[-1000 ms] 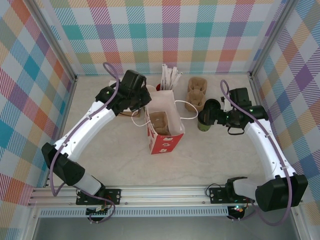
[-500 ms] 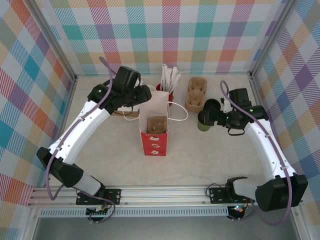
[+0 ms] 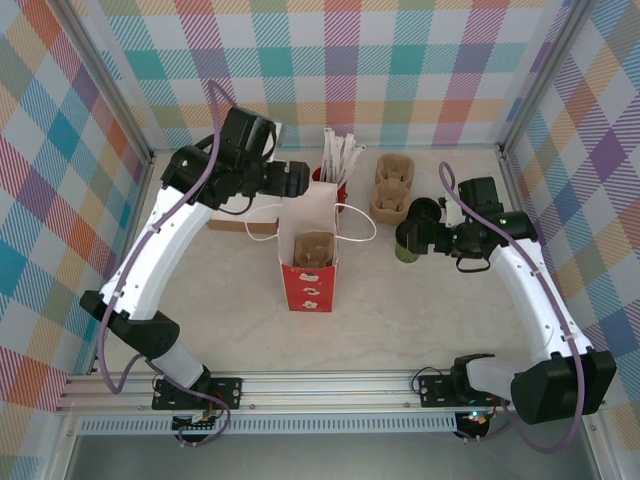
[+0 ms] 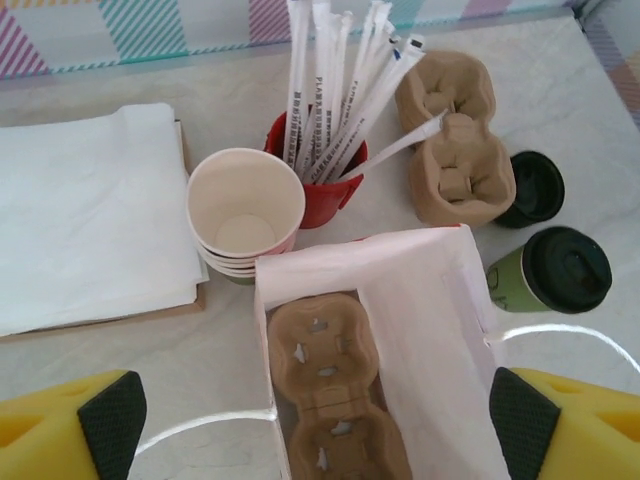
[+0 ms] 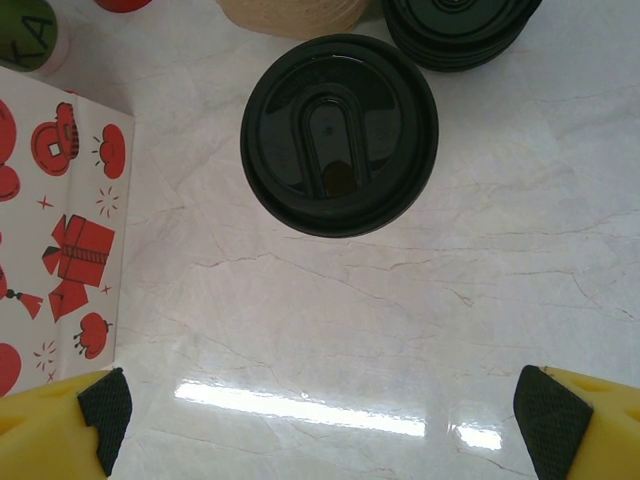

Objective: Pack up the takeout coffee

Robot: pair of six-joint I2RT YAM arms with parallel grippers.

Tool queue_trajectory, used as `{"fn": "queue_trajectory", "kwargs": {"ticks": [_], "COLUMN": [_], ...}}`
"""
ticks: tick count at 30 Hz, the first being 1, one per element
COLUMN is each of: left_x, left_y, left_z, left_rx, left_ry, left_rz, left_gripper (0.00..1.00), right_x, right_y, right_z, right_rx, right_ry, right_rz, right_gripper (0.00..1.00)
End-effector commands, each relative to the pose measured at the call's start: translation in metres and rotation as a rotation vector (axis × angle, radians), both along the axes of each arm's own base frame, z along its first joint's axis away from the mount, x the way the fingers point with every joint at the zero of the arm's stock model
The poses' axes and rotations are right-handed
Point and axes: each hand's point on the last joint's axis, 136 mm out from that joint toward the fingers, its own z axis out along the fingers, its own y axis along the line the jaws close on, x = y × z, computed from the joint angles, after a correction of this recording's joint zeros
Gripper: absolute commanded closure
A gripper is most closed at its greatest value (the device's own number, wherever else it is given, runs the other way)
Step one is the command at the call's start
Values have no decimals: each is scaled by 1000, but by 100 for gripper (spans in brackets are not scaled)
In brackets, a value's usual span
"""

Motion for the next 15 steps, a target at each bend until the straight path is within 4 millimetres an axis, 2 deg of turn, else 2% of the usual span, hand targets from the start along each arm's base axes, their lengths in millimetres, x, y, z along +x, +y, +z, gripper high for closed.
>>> {"fn": "queue_trajectory", "kwargs": {"ticks": [1,5,10,15], "left_x": [-3,3,19,38], "left_y": [0,-8,-7,-13], "left_z": [-3,-16,-40,-55], "left_rx": [135,236,397,480], "left_ry": [11,39,64,48], "left_rz": [-155,-273,-362,-413], "left_gripper": [7,5,4,2], "right_x": [0,1,1,5], "right_y": [6,4,2,5], "right_z": [4,0,-3,-3], "right_rx": [28,4,-5,7], "right_ry": [2,15,24,31], "right_rz": [36,42,43,49], "right_gripper": [0,0,0,0]}}
